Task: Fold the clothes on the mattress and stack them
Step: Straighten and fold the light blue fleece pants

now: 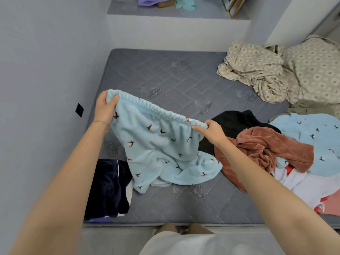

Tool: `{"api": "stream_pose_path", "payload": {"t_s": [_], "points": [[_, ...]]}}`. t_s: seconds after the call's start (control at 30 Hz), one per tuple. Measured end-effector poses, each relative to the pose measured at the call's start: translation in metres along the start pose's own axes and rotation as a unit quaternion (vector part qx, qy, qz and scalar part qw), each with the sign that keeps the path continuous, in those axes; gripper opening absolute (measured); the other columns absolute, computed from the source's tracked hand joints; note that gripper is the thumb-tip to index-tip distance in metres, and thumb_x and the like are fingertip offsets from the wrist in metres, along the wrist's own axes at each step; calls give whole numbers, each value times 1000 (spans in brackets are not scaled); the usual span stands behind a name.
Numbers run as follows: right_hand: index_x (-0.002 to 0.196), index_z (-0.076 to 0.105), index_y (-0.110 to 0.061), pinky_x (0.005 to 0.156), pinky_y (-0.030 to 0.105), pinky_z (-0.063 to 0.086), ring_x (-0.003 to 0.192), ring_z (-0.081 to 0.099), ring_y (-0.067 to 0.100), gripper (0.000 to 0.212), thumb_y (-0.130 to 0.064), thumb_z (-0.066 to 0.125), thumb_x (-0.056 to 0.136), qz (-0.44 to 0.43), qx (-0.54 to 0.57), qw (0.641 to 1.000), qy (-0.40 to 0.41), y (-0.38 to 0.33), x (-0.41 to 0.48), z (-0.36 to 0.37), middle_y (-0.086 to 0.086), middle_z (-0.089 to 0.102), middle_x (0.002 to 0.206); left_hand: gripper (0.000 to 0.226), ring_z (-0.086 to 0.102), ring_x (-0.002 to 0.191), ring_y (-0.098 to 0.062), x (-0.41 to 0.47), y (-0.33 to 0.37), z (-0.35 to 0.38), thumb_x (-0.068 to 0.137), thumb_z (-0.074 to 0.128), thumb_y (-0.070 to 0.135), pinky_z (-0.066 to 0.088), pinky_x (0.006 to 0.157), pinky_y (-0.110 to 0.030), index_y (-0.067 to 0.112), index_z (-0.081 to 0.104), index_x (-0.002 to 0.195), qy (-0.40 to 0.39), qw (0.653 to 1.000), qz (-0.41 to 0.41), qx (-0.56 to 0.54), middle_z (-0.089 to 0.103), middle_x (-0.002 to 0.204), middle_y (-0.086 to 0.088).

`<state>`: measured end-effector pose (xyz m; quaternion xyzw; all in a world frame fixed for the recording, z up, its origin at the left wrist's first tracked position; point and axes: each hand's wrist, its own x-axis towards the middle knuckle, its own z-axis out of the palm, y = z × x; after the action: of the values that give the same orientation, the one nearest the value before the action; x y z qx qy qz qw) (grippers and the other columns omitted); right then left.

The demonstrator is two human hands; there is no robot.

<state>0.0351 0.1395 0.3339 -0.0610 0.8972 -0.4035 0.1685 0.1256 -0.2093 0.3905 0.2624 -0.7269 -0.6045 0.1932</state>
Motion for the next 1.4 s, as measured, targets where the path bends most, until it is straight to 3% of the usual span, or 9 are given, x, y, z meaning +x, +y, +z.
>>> {"api": "stream_pose_path", "payload": {"t_s": [0.17,0.27,0.4,0.67,0.83,1.03,1.17,1.33,1.4], "points": [[69,38,-17,54,26,27,60,35,11,45,-35,77,83,18,32,999,-5,-17,16,-17,-4,37,66,11,53,98,-15,6,-11,0,95,54,12,45,86,-28,15,50,105,4,998,-11,58,56,109,-4],[76,41,-17,56,25,31,64,40,10,37,-28,75,85,30,44,998,-28,-20,20,-14,-4,42,72,13,53,98,-15,7,-9,3,94,53,9,45,81,-21,16,50,104,-4,999,3,54,55,109,-4],[102,60,0,76,35,46,79,57,17,19,-13,67,90,42,99,990,-88,-24,21,-16,7,62,89,17,54,102,-13,10,3,4,92,54,5,46,87,-23,17,53,104,-15,998,33,43,57,111,-1],[120,57,2,96,40,53,107,65,27,51,-24,79,82,140,-3,968,-208,-44,34,-43,12,65,117,26,60,102,-17,29,34,8,93,58,13,50,90,-30,6,59,118,-23,998,44,36,63,114,-10],[120,63,-4,98,43,53,105,69,25,40,-23,75,86,112,59,958,-257,-51,34,-54,10,71,116,14,59,90,-15,35,36,6,93,58,10,49,84,-29,8,61,107,-39,998,42,38,64,98,-6],[113,69,-9,80,33,58,97,72,22,31,-17,76,84,77,232,959,-145,-63,39,-67,9,74,110,16,49,76,4,46,42,-4,95,55,15,40,68,-7,29,50,89,-15,987,98,128,52,85,15],[104,72,-11,78,32,53,95,65,17,15,-12,66,91,-17,195,981,-5,-91,46,-78,11,71,111,14,48,71,9,52,57,-3,95,52,16,37,62,-1,26,44,88,-12,982,122,144,48,81,17],[113,63,13,77,30,45,93,56,13,26,-3,58,93,-122,133,983,20,-119,52,-96,31,64,115,25,47,77,5,57,65,0,95,50,16,39,67,-2,37,39,85,-2,986,139,96,47,86,18],[105,62,18,81,28,46,90,59,12,21,4,60,89,-135,153,978,37,-126,51,-100,22,68,103,28,48,80,5,59,70,0,94,52,13,40,71,-3,37,40,87,4,986,146,80,47,89,18]]}}
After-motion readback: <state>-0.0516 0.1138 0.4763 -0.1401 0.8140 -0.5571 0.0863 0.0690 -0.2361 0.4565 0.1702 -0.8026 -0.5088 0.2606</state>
